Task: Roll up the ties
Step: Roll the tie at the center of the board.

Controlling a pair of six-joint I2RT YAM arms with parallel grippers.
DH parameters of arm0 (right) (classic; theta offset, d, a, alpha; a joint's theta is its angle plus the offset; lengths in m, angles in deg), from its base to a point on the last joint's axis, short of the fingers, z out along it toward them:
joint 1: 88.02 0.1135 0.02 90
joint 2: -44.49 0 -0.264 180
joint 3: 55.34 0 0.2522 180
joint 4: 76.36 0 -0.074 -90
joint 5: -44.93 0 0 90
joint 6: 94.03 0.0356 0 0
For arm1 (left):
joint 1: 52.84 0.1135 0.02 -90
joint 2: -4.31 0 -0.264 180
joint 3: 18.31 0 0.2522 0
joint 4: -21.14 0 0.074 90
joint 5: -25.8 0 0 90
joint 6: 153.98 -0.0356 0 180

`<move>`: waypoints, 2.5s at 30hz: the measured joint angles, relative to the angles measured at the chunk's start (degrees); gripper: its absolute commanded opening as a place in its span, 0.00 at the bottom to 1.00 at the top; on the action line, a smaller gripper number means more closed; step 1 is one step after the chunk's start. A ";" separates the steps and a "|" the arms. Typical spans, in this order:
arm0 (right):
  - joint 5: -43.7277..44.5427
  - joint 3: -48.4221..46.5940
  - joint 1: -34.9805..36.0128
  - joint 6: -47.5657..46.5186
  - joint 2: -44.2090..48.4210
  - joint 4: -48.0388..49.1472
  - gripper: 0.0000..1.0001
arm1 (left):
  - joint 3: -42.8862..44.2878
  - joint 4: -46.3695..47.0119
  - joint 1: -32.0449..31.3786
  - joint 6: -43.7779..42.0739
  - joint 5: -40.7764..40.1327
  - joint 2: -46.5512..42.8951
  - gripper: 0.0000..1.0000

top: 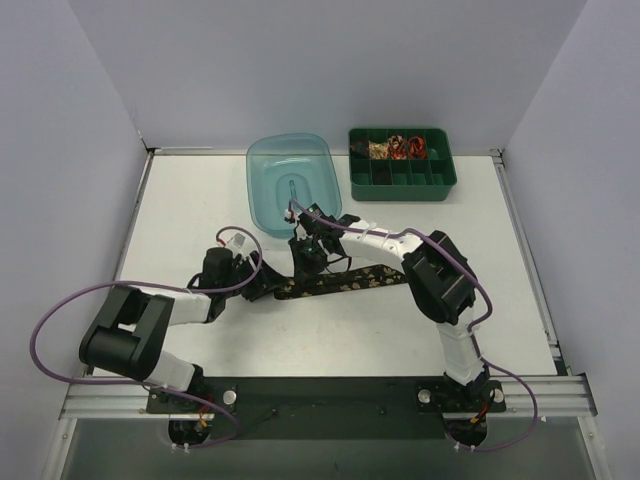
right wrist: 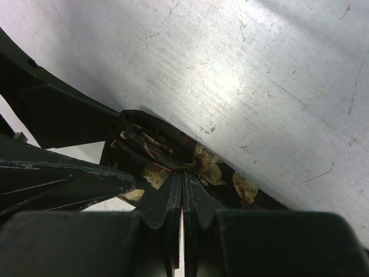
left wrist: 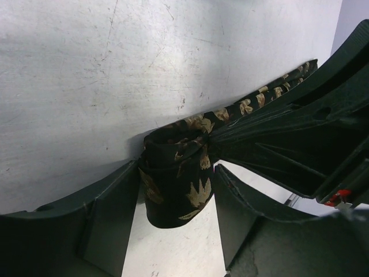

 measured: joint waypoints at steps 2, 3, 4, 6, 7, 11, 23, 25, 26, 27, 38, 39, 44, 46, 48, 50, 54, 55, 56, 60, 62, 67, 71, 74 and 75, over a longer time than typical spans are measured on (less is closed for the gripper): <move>0.04 0.00 0.00 0.02 0.00 0.00 0.00 | -0.22 1.68 0.00 0.68 0.74 1.05 0.59; 0.09 0.00 0.00 0.02 0.00 0.00 0.00 | -0.26 2.38 0.00 0.94 1.03 1.55 0.59; 0.13 0.00 0.00 0.02 -0.02 0.00 0.00 | -0.28 3.02 0.04 1.16 1.29 1.97 0.58; 0.28 0.00 0.00 0.04 -0.04 0.00 0.00 | -0.55 4.02 0.07 1.44 1.60 2.45 0.57; 0.33 0.00 0.00 0.04 -0.04 0.00 0.00 | -0.74 4.37 0.07 1.60 1.62 2.49 0.57; 0.35 0.00 0.00 0.07 -0.09 0.00 0.00 | -1.31 5.38 0.07 1.77 1.62 2.56 0.52; 0.79 0.00 -0.02 0.28 -0.50 0.00 0.00 | -2.49 13.79 0.15 4.76 2.60 8.13 0.20; 0.92 0.00 -0.04 0.26 -0.50 0.02 0.00 | -2.82 16.02 0.22 5.57 2.93 9.38 0.09; 1.01 0.00 -0.04 0.26 -0.50 0.02 0.00 | -2.93 17.11 0.26 5.86 3.15 9.94 0.00; 1.03 0.00 -0.07 0.24 -0.50 0.02 0.00 | -3.10 18.12 0.33 6.14 3.30 10.47 0.00; 1.03 -0.02 -0.28 0.28 -0.52 0.04 0.00 | -2.84 17.40 0.31 5.88 2.97 10.05 0.00; 0.87 -0.02 -0.31 0.31 -0.52 0.04 0.00 | -2.43 15.69 0.31 5.11 2.73 9.14 0.00; 0.04 0.00 -0.94 0.85 -0.20 0.48 0.00 | 1.95 -1.27 0.07 -2.01 -0.57 0.98 0.00; -0.26 0.28 -1.29 0.96 0.70 0.50 0.00 | 4.63 -8.04 0.04 -5.11 -2.19 -1.62 0.00; -0.57 1.09 -1.99 1.07 2.60 0.39 0.00 | 7.85 -14.58 0.04 -8.28 -4.24 -3.28 0.00; -0.85 1.84 -3.02 1.11 5.22 0.46 0.00 | 11.08 -21.51 0.04 -11.34 -6.58 -4.44 0.00; -1.03 3.48 -5.60 1.11 10.88 0.79 0.00 | 16.48 -33.42 0.04 -16.57 -11.34 -5.38 0.00; -1.07 4.04 -6.36 1.09 12.24 0.87 0.00 | 17.73 -36.15 0.04 -17.64 -12.63 -5.35 0.00; -1.09 4.59 -7.10 1.09 13.40 0.96 0.00 | 18.73 -38.58 0.00 -18.62 -13.84 -5.35 0.00; -1.01 7.43 -9.64 1.07 16.50 1.29 0.00 | 22.32 -46.93 -0.92 -21.00 -18.88 -4.44 0.00; -0.68 10.29 -11.37 1.09 17.77 0.96 0.00 | 26.03 -53.16 -2.67 -22.29 -23.96 -2.60 0.00; -0.22 12.52 -11.56 1.07 18.58 0.90 0.00 | 30.69 -60.24 -5.95 -22.97 -32.50 -0.28 0.00; 0.11 13.81 -11.58 1.07 19.89 0.85 0.00 | 35.19 -65.96 -10.54 -22.71 -40.96 2.95 0.00; 0.68 14.38 -11.74 1.09 21.09 0.85 0.00 | 37.68 -69.20 -13.31 -22.05 -46.49 5.90 0.00; 0.90 14.60 -11.85 1.09 21.55 0.81 0.00 | 38.60 -70.53 -14.67 -21.62 -48.37 6.99 0.00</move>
